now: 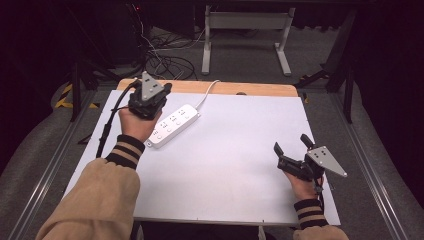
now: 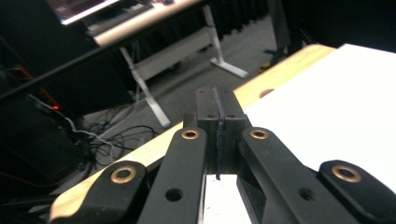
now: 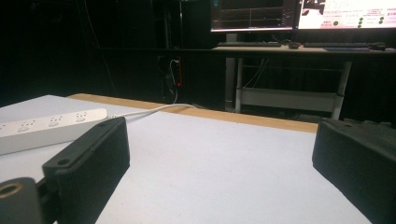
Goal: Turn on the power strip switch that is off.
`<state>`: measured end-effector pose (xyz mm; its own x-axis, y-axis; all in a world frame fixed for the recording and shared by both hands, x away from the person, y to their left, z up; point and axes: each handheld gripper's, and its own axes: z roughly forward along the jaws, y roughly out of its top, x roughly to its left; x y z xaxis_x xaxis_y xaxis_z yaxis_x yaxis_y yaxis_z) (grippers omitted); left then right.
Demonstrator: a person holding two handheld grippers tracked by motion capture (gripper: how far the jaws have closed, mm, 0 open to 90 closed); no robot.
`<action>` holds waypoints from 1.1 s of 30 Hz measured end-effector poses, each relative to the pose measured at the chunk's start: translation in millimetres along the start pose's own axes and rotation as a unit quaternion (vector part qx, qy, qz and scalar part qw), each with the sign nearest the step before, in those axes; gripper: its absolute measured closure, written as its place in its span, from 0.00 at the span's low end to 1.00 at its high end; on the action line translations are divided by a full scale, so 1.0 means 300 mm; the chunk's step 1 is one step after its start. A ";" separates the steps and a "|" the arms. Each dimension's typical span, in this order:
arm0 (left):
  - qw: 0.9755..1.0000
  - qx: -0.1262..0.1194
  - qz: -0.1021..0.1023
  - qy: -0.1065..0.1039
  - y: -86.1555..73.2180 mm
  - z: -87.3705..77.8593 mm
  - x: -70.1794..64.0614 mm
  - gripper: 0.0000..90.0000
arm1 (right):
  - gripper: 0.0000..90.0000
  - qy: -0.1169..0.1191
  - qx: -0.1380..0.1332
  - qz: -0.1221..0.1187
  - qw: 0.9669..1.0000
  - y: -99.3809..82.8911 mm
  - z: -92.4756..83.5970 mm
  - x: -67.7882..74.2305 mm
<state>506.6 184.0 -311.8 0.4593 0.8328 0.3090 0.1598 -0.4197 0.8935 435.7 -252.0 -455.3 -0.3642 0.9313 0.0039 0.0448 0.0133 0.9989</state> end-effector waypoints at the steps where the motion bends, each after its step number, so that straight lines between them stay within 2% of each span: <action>1: 1.000 0.006 0.002 -0.007 0.008 0.020 -0.007 1.00 | 0.05 -0.001 0.002 -0.001 1.000 -0.001 0.002 -0.002; 2: 1.000 0.011 -0.001 -0.017 0.014 0.040 -0.013 1.00 | 0.05 0.000 0.003 -0.001 1.000 -0.002 0.004 -0.002; 3: 0.999 0.023 -0.002 -0.029 0.022 0.083 -0.023 1.00 | 0.05 0.001 0.005 -0.003 1.000 -0.002 0.006 -0.002; 4: 0.999 0.023 -0.002 -0.029 0.022 0.083 -0.023 1.00 | 0.05 0.001 0.005 -0.003 1.000 -0.002 0.006 -0.002; 5: 0.999 0.031 0.000 -0.035 0.024 0.105 -0.027 1.00 | 0.05 0.002 0.008 -0.004 1.000 -0.003 0.007 0.000; 6: 0.998 0.049 0.002 -0.044 0.023 0.148 -0.035 1.00 | 0.05 0.003 0.009 -0.005 1.000 -0.004 0.008 0.002; 7: 0.998 0.049 0.002 -0.044 0.023 0.148 -0.035 1.00 | 0.05 0.004 0.009 -0.007 1.000 -0.004 0.009 0.004; 9: 0.996 0.077 0.004 -0.053 0.016 0.203 -0.042 1.00 | 0.05 0.007 0.010 -0.009 1.000 -0.005 0.012 0.007; 11: 0.995 0.085 0.003 -0.056 0.013 0.220 -0.042 1.00 | 0.05 0.009 0.011 -0.010 1.000 -0.005 0.014 0.009; 12: 0.993 0.104 -0.003 -0.060 0.002 0.256 -0.036 1.00 | 0.05 0.010 0.012 -0.010 1.000 -0.004 0.015 0.010; 15: 0.988 0.137 -0.019 -0.062 -0.034 0.320 -0.035 1.00 | 0.05 0.012 0.014 -0.013 1.000 -0.005 0.018 0.011; 16: 0.988 0.137 -0.019 -0.062 -0.034 0.320 -0.035 1.00 | 0.05 0.012 0.016 -0.012 1.000 -0.005 0.018 0.013; 18: 0.984 0.167 -0.019 -0.066 -0.065 0.362 -0.039 1.00 | 0.05 0.014 0.016 -0.013 1.000 -0.006 0.021 0.015; 19: 0.980 0.186 -0.023 -0.071 -0.094 0.400 -0.052 1.00 | 0.06 0.017 0.017 -0.012 1.000 -0.007 0.022 0.016; 20: 0.980 0.186 -0.023 -0.071 -0.094 0.400 -0.052 1.00 | 0.06 0.017 0.017 -0.012 1.000 -0.007 0.022 0.016; 26: 0.967 0.240 -0.030 -0.082 -0.171 0.492 -0.090 1.00 | 0.06 0.023 0.022 -0.013 0.999 -0.009 0.027 0.021; 31: 0.961 0.261 -0.046 -0.077 -0.222 0.521 -0.096 1.00 | 0.06 0.022 0.022 -0.011 0.999 -0.007 0.023 0.016; 33: 0.960 0.266 -0.051 -0.071 -0.234 0.529 -0.095 1.00 | 0.06 0.022 0.023 -0.010 0.999 -0.007 0.022 0.016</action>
<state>620.9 132.4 -434.9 0.5268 0.8370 0.1479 0.6162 -0.4960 0.6118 440.0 -245.2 -457.6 -0.4054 0.9140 -0.0134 0.0790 0.0496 0.9956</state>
